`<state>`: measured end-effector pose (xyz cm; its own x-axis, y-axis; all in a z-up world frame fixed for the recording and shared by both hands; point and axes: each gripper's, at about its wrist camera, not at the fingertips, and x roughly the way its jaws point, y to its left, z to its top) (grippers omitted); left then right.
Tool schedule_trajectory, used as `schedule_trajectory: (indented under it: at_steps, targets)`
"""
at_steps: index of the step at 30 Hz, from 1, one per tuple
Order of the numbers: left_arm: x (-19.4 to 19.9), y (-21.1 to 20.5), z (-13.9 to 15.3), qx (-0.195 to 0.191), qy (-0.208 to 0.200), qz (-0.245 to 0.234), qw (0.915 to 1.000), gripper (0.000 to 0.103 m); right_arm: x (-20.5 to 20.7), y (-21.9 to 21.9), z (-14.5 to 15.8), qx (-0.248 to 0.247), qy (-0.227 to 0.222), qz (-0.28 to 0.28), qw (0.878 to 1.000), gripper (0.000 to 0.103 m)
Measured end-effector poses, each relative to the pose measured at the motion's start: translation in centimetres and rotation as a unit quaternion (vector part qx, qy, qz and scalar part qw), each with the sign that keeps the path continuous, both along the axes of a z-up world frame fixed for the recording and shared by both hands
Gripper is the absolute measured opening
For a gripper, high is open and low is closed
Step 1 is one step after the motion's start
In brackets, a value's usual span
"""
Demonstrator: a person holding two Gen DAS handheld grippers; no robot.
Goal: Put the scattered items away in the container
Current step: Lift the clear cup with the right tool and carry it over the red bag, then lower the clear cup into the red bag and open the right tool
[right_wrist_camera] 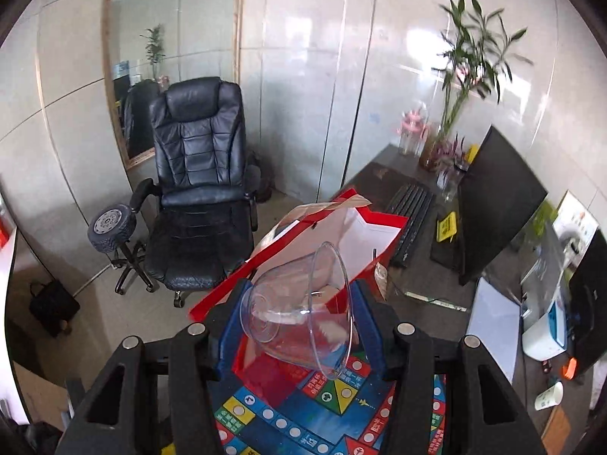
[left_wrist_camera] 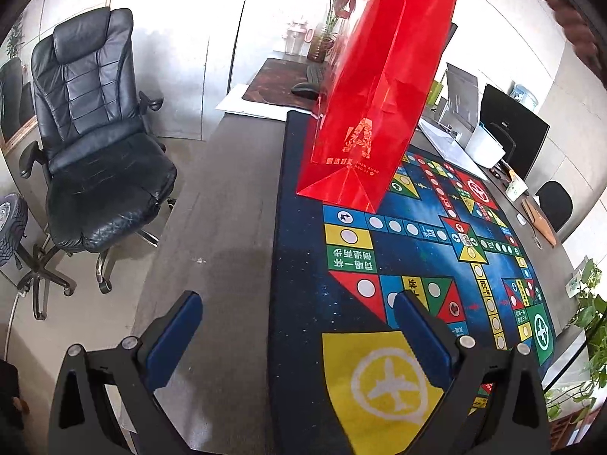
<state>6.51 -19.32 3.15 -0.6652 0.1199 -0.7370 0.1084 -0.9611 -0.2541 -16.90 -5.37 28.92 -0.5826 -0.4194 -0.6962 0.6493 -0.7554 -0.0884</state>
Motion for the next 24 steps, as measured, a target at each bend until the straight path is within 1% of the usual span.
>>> schedule_trajectory:
  at_steps: [2,3,7,11,15,24]
  targets:
    - [0.0,-0.1,0.1,0.0,0.001,0.002,1.0,0.103,-1.5,-0.9,-0.3,0.01,0.013,-0.012,1.0,0.058]
    - [0.1,-0.2,0.1,0.0,0.002,0.004,1.0,0.103,-2.1,-1.2,-0.5,0.011,0.011,-0.015,1.0,0.058]
    - [0.2,-0.4,0.1,0.0,0.001,0.009,1.0,0.103,-5.3,-3.1,-2.2,0.007,-0.028,-0.016,0.999,0.058]
    - [0.3,-0.4,-0.1,-0.003,-0.001,0.009,1.0,0.103,-7.5,-4.3,-3.8,0.009,-0.047,-0.03,0.998,0.058]
    - [0.4,-1.1,-0.2,0.001,-0.001,0.015,0.9999,0.103,-8.6,-5.1,-5.3,0.023,-0.052,-0.037,0.998,0.058]
    - [0.3,-1.8,-0.7,0.008,-0.004,0.021,0.9997,0.103,-9.8,-5.5,-7.0,0.038,-0.062,-0.044,0.996,0.058]
